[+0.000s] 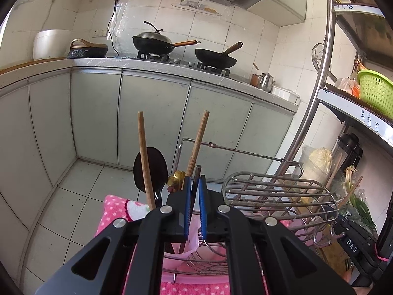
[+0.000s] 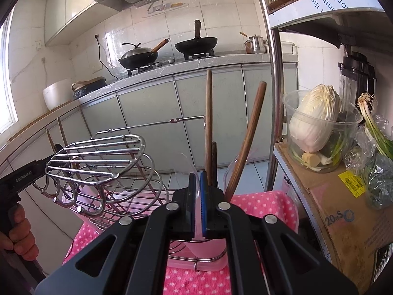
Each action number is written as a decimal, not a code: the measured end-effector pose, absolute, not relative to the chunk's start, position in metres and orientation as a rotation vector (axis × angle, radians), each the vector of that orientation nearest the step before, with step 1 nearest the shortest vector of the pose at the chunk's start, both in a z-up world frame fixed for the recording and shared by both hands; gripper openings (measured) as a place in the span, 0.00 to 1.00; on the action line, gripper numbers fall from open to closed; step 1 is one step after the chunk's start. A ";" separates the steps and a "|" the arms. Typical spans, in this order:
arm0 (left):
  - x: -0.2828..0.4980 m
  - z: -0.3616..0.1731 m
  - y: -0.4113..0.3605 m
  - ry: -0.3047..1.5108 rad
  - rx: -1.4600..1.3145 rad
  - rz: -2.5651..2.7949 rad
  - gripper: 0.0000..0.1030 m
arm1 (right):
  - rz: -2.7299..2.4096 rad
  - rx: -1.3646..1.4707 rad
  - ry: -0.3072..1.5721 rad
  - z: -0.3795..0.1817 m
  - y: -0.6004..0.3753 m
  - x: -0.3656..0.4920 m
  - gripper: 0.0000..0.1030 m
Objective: Organize utensils
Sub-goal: 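Open both tools to release the stick and spoon in the cup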
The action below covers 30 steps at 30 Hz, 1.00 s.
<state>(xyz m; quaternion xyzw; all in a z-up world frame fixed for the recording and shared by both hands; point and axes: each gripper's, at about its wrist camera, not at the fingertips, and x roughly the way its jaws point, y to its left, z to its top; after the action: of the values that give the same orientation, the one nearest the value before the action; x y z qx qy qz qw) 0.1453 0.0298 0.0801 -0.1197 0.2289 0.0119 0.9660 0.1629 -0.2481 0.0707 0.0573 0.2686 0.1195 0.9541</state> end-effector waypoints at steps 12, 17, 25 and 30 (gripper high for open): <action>0.148 0.089 0.013 0.443 -0.131 0.082 0.04 | 0.240 0.121 0.561 0.071 -0.250 0.164 0.03; 0.153 0.086 0.017 0.456 -0.139 0.096 0.04 | 0.234 0.119 0.584 0.065 -0.251 0.169 0.03; 0.159 0.083 0.021 0.465 -0.152 0.103 0.04 | 0.225 0.107 0.589 0.063 -0.248 0.174 0.03; 0.161 0.083 0.024 0.470 -0.172 0.107 0.04 | 0.230 0.089 0.611 0.058 -0.243 0.177 0.03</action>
<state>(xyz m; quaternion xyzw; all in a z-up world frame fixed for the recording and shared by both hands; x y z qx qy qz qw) 0.1615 0.0236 0.0826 -0.0852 0.2324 0.0528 0.9675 0.1774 -0.2427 0.0585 0.0437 0.3000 0.1131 0.9462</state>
